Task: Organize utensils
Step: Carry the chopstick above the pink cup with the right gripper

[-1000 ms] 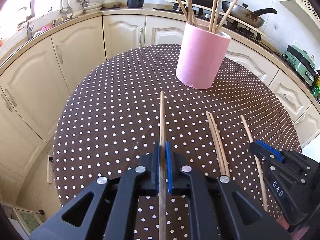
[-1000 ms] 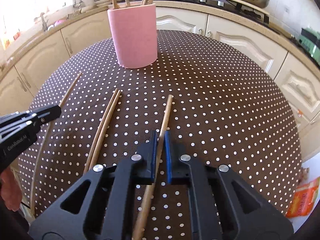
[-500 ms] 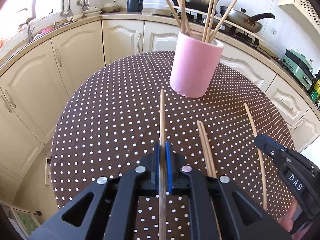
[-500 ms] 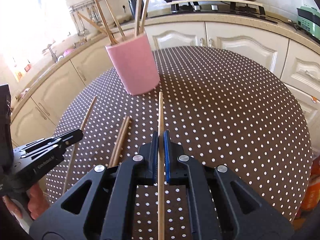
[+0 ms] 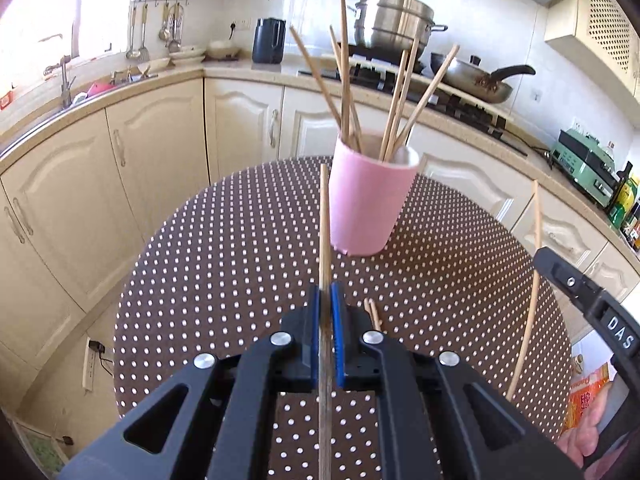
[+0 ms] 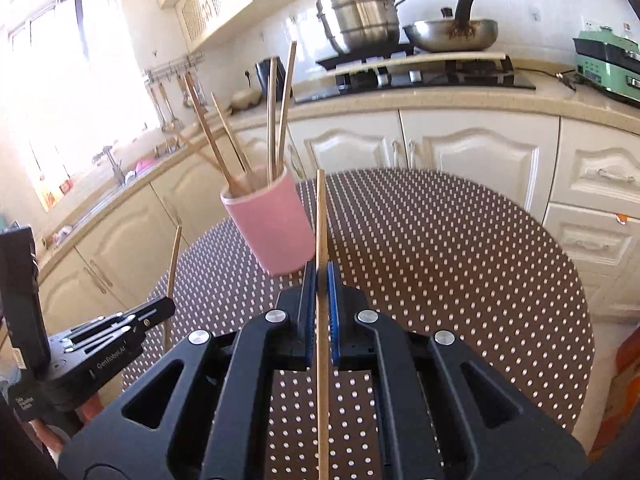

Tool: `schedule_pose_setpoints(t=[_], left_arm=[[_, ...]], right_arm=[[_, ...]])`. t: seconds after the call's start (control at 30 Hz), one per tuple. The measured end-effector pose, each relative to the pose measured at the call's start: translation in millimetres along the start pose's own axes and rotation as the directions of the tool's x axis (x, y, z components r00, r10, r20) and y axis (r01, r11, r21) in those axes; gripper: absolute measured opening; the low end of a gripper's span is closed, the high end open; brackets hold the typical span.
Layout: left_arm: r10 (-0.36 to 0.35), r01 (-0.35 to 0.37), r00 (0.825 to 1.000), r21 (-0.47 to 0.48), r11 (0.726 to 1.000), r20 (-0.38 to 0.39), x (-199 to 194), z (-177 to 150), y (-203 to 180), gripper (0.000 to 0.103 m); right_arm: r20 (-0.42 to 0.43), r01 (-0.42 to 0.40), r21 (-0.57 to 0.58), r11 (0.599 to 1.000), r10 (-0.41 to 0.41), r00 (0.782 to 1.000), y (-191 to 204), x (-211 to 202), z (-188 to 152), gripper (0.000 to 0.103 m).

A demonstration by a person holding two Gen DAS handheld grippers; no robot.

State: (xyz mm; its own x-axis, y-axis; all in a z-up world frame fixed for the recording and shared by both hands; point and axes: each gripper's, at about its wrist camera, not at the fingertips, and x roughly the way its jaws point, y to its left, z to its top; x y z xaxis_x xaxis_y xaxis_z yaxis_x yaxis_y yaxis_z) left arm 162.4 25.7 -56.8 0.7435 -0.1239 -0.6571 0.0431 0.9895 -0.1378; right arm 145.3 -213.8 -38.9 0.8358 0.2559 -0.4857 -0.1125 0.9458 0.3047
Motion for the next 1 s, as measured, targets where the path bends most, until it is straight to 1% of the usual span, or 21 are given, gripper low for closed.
schedule_pose_setpoints(t=[0.13,0.27,0.37,0.47,0.6,0.7,0.8,0.93,1.0], left_arm=[[-0.002,0.003,0.999,-0.009,1.0,0.046,-8,11,-4,0.007],[0.047,-0.047,0.996,-0.004,0.999,0.073,-15,21,-9,0.007],[0.037,-0.036,0.994,-0.009,0.999,0.101,-21,30,-12,0.007],[0.035,-0.033,0.988,-0.012,0.999,0.149,-31,41,-13,0.007],[0.033,-0.032,0.981,-0.009,0.999,0.191,-38,56,-18,0.007],[0.032,-0.032,0.972,-0.004,0.999,0.233,-44,67,-21,0.007],[0.048,-0.052,0.961,0.01,0.999,0.272,-48,82,-26,0.007],[0.051,-0.06,0.948,0.017,0.998,0.315,-57,105,-34,0.007],[0.062,-0.074,0.935,0.021,0.997,0.35,-64,116,-37,0.007]], right_arm=[[0.048,-0.002,0.005,1.0,0.002,0.999,4,-4,14,0.006],[0.096,0.023,-0.002,1.0,-0.022,0.995,8,-6,23,0.006],[0.127,0.027,-0.005,1.0,-0.026,0.992,12,-9,31,0.006],[0.15,0.023,-0.021,1.0,-0.02,0.989,17,-11,40,0.006],[0.183,0.035,-0.034,0.999,-0.028,0.983,22,-12,52,0.006],[0.198,0.029,-0.034,0.999,-0.021,0.98,23,-12,62,0.006],[0.221,0.029,-0.057,0.998,-0.015,0.975,29,-12,76,0.006],[0.249,0.017,-0.08,0.997,0.004,0.968,38,-13,101,0.006],[0.267,0.014,-0.085,0.996,0.009,0.964,42,-16,112,0.006]])
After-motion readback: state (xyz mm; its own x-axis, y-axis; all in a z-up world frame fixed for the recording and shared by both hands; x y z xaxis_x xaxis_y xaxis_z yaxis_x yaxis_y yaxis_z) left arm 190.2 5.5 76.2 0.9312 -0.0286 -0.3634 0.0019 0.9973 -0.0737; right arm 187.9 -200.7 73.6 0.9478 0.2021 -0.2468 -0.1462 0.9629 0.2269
